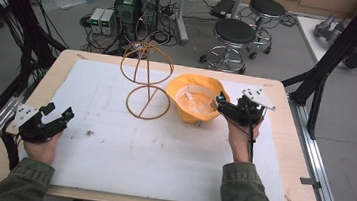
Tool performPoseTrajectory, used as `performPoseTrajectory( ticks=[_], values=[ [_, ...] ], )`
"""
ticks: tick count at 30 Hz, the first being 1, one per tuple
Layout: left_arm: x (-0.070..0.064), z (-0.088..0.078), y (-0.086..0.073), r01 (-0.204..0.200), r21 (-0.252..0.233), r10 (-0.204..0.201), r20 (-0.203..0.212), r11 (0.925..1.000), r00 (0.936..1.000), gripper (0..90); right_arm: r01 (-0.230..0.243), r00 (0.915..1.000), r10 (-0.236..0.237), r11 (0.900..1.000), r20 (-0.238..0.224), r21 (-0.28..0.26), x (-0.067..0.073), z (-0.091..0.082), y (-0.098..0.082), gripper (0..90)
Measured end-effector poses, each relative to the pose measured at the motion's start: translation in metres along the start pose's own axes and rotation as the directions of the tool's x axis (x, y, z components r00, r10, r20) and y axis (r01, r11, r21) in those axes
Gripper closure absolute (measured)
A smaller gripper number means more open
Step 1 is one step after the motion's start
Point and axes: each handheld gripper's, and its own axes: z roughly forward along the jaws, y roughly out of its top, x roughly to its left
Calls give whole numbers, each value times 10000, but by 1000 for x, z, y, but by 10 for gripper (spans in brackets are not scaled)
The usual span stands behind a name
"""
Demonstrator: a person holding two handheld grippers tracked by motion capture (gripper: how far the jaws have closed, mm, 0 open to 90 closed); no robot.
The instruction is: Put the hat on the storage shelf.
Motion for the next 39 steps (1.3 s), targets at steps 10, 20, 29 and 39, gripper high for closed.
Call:
performPoseTrajectory(
  ticks=[10,20,29,39],
  values=[
    [-2,-2,0,-30,25,30,33,10000,10000,303,-380,9991,376,9992,219,160,-10,16,13,77],
    [-2,-2,-1,97,-137,-96,63,9999,9999,303,-387,9987,360,9961,352,792,-12,38,17,78],
    [0,-2,0,147,-213,-148,-60,9997,9999,304,-94,9994,35,9842,337,1769,-9,65,19,77],
    [-1,-2,-1,101,-182,-100,28,9998,9999,305,298,9963,85,9000,-858,4349,-10,83,-1,432]
  ],
)
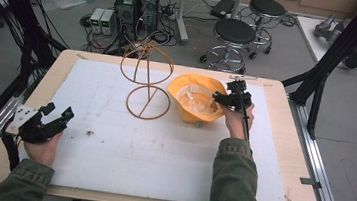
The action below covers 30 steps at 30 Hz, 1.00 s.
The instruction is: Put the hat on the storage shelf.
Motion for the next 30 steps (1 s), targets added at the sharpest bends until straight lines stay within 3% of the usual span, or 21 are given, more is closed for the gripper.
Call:
performPoseTrajectory(
  ticks=[1,3,4,5,8,11,18,22,24,26,30],
  values=[
    [0,0,0,6,-4,-6,31,10000,10000,305,0,10000,0,10000,0,0,0,0,0,432],
    [-1,0,0,4,14,-4,41,10000,10000,305,-133,9999,135,9986,-52,516,3,4,-1,651],
    [-1,0,0,9,16,-9,38,10000,10000,305,-133,9999,135,9986,-52,516,3,4,-1,651],
    [0,0,0,19,16,-19,35,10000,10000,305,-138,9999,133,9981,88,608,4,4,-2,719],
    [0,0,0,16,15,-16,14,10000,10000,305,-313,9995,311,9992,68,266,4,1,-1,847],
    [0,0,0,43,38,-43,38,10000,10000,305,-671,9977,672,9977,34,-101,5,-3,0,859],
    [-2,-2,0,69,38,-70,232,10000,9997,309,-698,9974,694,9974,-173,-206,7,-6,0,864],
    [-2,-2,1,87,3,-88,245,10000,9997,309,-539,9983,522,9963,-267,-672,10,-8,-2,866],
    [-2,-2,1,120,-19,-119,249,9999,9996,309,-464,9975,401,9925,-574,-1127,12,-9,-4,866],
    [-2,-3,1,123,-26,-123,254,9999,9996,310,-287,9982,192,9851,-572,-1696,15,-10,-7,866],
    [-2,-3,1,115,-29,-114,285,9999,9995,311,-415,9988,336,9682,-362,-2467,18,-11,-11,867]
  ],
)
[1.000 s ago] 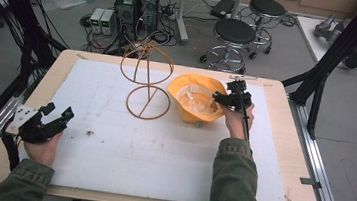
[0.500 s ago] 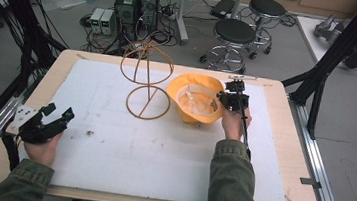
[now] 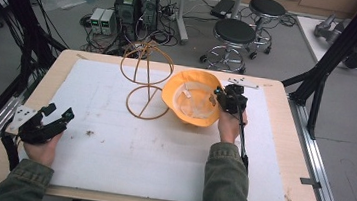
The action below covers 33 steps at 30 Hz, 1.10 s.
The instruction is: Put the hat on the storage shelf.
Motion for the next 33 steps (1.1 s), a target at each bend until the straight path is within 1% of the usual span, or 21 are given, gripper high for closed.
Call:
performPoseTrajectory(
  ticks=[2,3,4,5,6,7,11,13,15,16,17,18,19,21,23,27,28,30,31,32,33],
  values=[
    [0,0,0,19,-13,-19,6,10000,10000,311,223,9997,-219,9988,86,-435,3,-2,2,867],
    [0,0,0,25,-15,-25,12,10000,10000,312,207,9998,-204,9980,63,-602,5,-4,3,867],
    [0,0,0,23,5,-23,21,10000,10000,312,389,9988,-426,9892,-235,-1417,8,-10,7,868],
    [0,0,0,31,2,-31,36,10000,10000,312,579,9980,-620,9795,-153,-1930,11,-14,8,869],
    [0,0,0,38,-9,-38,41,10000,10000,312,696,9974,-715,9695,1,-2348,15,-17,10,869],
    [0,0,0,39,-7,-39,49,10000,10000,312,696,9974,-715,9695,1,-2348,15,-17,10,869],
    [0,-1,0,62,-33,-61,90,10000,9999,313,1100,9935,-916,9221,670,-3709,22,-28,17,870],
    [0,0,0,51,-34,-51,102,10000,9999,314,1056,9943,-901,9092,573,-4028,20,-30,20,870],
    [0,0,0,64,-23,-63,111,10000,9999,314,742,9972,-687,8986,284,-4325,16,-32,23,871],
    [0,0,0,82,-36,-82,112,10000,9999,315,344,9994,-352,8826,71,-4689,11,-32,23,872],
    [0,1,0,95,-43,-95,121,9999,9999,315,103,9997,-203,8719,-152,-4896,9,-32,23,871],
    [0,1,0,141,-63,-140,146,9999,9998,315,103,9997,-203,8719,-152,-4896,9,-32,23,871],
    [1,1,0,224,-74,-222,257,9997,9994,315,-310,9987,51,8551,-514,-5176,6,-28,21,871],
    [1,0,0,251,-191,-245,335,9995,9991,315,-327,9984,33,8524,-573,-5218,7,-27,20,871],
    [1,0,0,237,-241,-228,371,9994,9990,315,-94,9987,-193,8383,-468,-5452,12,-24,20,871],
    [1,1,0,266,-221,-258,357,9994,9990,315,28,9983,-364,8152,-464,-5792,18,-24,25,871],
    [1,1,0,267,-231,-259,353,9994,9990,315,28,9983,-364,8152,-464,-5792,18,-24,25,871],
    [1,2,0,275,-240,-267,341,9993,9991,315,277,9971,-642,8050,-406,-5926,21,-25,33,870],
    [1,2,0,313,-250,-305,334,9992,9990,316,552,9957,-886,8003,-268,-5970,24,-26,39,870],
    [1,2,0,322,-249,-313,333,9992,9990,316,1262,9897,-1418,7902,215,-5998,34,-29,52,870],
    [1,1,0,348,-305,-337,356,9989,9988,316,1575,9854,-1647,7851,433,-5990,39,-30,58,870]
  ],
)
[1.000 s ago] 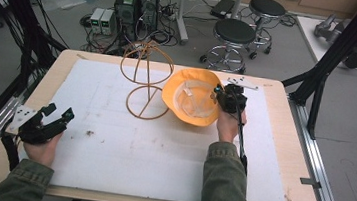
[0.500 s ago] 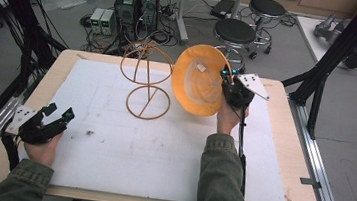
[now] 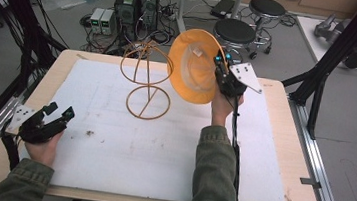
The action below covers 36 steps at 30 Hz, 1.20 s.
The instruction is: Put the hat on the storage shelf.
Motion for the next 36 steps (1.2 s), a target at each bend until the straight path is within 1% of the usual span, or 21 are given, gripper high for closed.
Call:
performPoseTrajectory(
  ticks=[1,2,4,7,8,12,14,16,19,21,22,25,27,28,29,30,33,35,36],
  values=[
    [0,-1,0,10,-5,-10,-14,10000,10000,316,262,9996,-261,9996,78,-66,4,2,5,871],
    [0,-1,0,13,-22,-13,-9,10000,10000,316,380,9993,-380,9993,24,-64,6,5,11,870],
    [0,-1,0,37,-33,-37,9,10000,10000,316,453,9990,-453,9987,26,-238,11,11,19,871],
    [0,-1,1,-21,-72,21,-12,10000,10000,316,588,9982,-586,9980,93,-241,17,19,29,871],
    [0,-1,1,-1,-105,1,-4,9999,10000,317,577,9983,-576,9981,47,-192,18,21,32,871],
    [0,-1,1,24,-71,-24,11,10000,10000,320,834,9965,-834,9964,11,-135,27,29,38,871],
    [0,-2,1,16,-99,-16,40,9999,10000,320,835,9965,-834,9965,45,-100,30,32,41,871],
    [-1,-2,1,16,-123,-16,70,9999,10000,320,782,9969,-781,9968,45,-182,32,35,44,871],
    [0,-2,1,37,-92,-36,47,10000,10000,320,566,9984,-566,9978,19,-355,34,38,51,870],
    [0,-2,1,77,-82,-77,46,9999,10000,321,651,9979,-652,9973,-7,-328,37,41,56,870],
    [0,-2,1,83,-85,-83,37,9999,10000,323,825,9966,-826,9962,3,-287,39,43,58,870],
    [1,-2,1,187,-81,-186,31,9998,9998,330,1258,9919,-1261,9918,-136,-234,48,50,66,870],
    [1,-2,2,251,-145,-251,15,9996,9997,331,1368,9901,-1373,9904,-299,-203,56,54,70,870],
    [1,-2,2,251,-145,-251,15,9996,9997,331,1368,9901,-1373,9904,-299,-203,56,54,70,870],
    [2,-2,2,236,-146,-235,7,9996,9997,331,1469,9879,-1472,9891,-494,-113,65,58,72,870],
    [2,-2,2,216,-149,-216,-2,9997,9998,331,1501,9871,-1506,9886,-546,-138,69,59,72,870],
    [2,-2,2,269,-99,-269,0,9996,9996,331,1498,9839,-1511,9885,-954,-208,82,59,73,870],
    [2,-1,2,314,-56,-314,18,9995,9995,331,1720,9760,-1734,9849,-1315,-222,95,60,74,869],
    [2,-1,2,318,-61,-318,20,9995,9995,331,1753,9736,-1767,9843,-1447,-222,101,59,74,870]
  ],
)
